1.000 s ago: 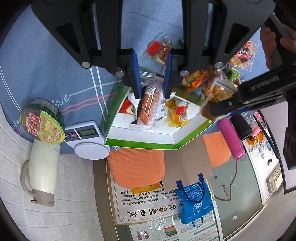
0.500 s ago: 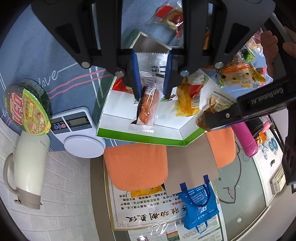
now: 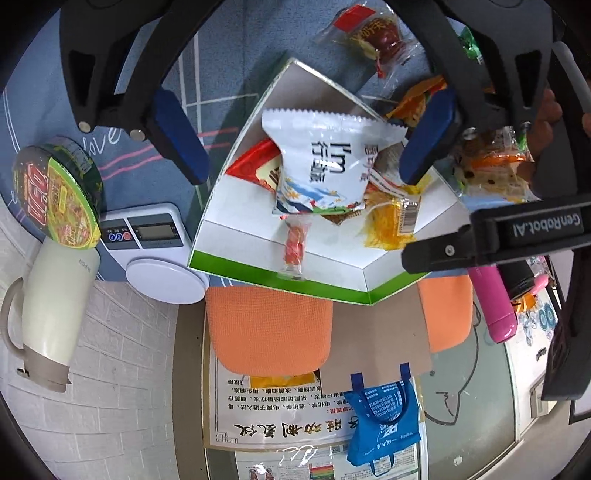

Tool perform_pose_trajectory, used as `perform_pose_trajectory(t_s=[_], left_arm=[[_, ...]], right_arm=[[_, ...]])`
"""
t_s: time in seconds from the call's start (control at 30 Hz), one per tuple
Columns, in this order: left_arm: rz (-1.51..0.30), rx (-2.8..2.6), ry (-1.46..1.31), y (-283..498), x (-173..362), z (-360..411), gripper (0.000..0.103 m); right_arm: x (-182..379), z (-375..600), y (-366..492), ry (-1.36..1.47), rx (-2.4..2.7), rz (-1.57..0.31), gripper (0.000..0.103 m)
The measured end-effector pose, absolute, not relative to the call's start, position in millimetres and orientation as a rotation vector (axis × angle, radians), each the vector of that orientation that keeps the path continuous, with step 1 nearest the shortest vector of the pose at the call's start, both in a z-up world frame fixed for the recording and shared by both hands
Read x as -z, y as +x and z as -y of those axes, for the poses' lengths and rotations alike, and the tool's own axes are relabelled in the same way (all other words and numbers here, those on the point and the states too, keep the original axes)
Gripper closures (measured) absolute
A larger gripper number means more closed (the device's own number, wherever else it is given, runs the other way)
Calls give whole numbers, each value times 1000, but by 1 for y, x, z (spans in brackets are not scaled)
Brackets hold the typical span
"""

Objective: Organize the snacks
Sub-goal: 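Carry both snacks into the green box and open both tools, then withdraw both tools from the box back toward the snack pile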

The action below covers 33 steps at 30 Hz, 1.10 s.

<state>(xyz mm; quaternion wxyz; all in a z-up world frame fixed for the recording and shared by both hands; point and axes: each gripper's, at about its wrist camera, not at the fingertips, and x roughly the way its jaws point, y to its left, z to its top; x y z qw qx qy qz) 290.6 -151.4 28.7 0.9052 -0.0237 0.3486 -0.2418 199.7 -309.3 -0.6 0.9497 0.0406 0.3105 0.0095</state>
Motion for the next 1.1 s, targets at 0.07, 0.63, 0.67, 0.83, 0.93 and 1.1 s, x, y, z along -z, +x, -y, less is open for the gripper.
perform_pose_trajectory(t_s=[0.07, 0.63, 0.67, 0.83, 0.93, 1.1], left_arm=[[-724, 482, -41, 288, -30, 149, 2], [-682, 416, 37, 206, -55, 120, 1], [-684, 413, 41, 199, -54, 117, 1], [-680, 389, 60, 168, -47, 103, 1], [-695, 377, 62, 156, -39, 96, 1], [-726, 386, 40, 142, -23, 87, 1]], right_arm=[[-1, 308, 194, 81, -15, -627, 1], [-15, 286, 115, 77, -17, -579, 1], [-12, 285, 110, 79, -16, -579, 1], [2, 286, 96, 154, -54, -590, 1], [8, 287, 90, 190, -69, -598, 1], [18, 289, 86, 205, -72, -627, 1]])
